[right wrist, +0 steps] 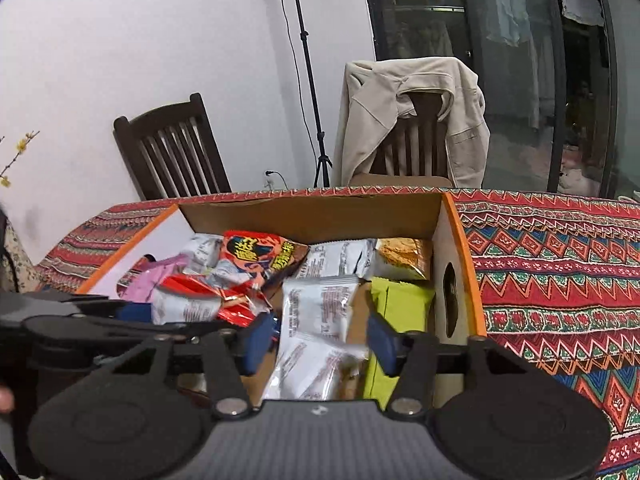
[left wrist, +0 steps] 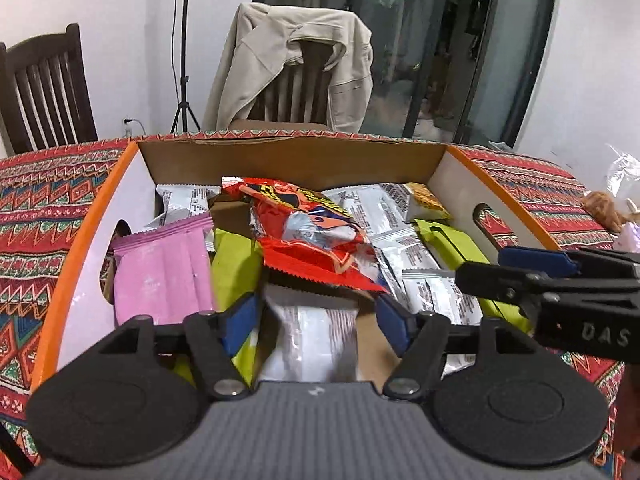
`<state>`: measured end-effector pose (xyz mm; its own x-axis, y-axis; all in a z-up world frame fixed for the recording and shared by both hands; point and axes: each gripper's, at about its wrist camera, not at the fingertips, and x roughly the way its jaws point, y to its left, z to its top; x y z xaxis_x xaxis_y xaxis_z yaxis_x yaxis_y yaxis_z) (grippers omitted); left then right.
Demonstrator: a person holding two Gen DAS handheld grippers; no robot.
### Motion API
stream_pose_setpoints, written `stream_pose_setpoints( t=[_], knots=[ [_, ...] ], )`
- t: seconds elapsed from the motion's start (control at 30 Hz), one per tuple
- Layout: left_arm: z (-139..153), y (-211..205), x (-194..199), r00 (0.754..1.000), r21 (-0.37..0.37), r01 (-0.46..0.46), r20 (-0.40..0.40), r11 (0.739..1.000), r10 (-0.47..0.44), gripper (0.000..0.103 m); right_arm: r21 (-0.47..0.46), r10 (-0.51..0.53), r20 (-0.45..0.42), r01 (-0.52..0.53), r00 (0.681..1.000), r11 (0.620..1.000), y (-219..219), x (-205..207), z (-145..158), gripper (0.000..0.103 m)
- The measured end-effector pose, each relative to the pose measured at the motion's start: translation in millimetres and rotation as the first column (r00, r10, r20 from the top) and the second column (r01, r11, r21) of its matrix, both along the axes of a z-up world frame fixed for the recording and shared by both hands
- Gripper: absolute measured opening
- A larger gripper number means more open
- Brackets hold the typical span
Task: Organize snacks
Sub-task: 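Carry both white packets into the orange box and open both tools, then move both tools back toward the snack pile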
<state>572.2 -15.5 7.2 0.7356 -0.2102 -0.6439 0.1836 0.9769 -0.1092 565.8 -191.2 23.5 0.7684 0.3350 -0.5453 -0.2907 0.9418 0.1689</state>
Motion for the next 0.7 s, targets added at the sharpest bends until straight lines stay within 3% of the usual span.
stream_pose_setpoints(
  t=[0.33, 0.5, 0.7],
  knots=[
    [43.3, 12.9, -36.2, 0.995, -0.007, -0.017, 0.093, 1.000, 0.017, 0.080, -0.003, 0.009, 0.061, -0.009, 0.998, 1.000, -6.5, -24.7, 27.7, 0.057],
    [68.5, 25.0, -106.4, 0.969, 0.045, -0.005, 0.247, 0.999, -0.006, 0.095, -0.065, 0.060, 0.140, -0.052, 0.988, 0.997, -17.4, -73.4, 54.0, 0.071],
    [73.5, 34.4, -192.9, 0.940, 0.096, -0.075, 0.338, 0.993, 0.038, 0.097, -0.070, 0.083, 0.211, -0.070, 0.974, 0.995, -43.5, -152.5, 73.8, 0.079]
  ],
)
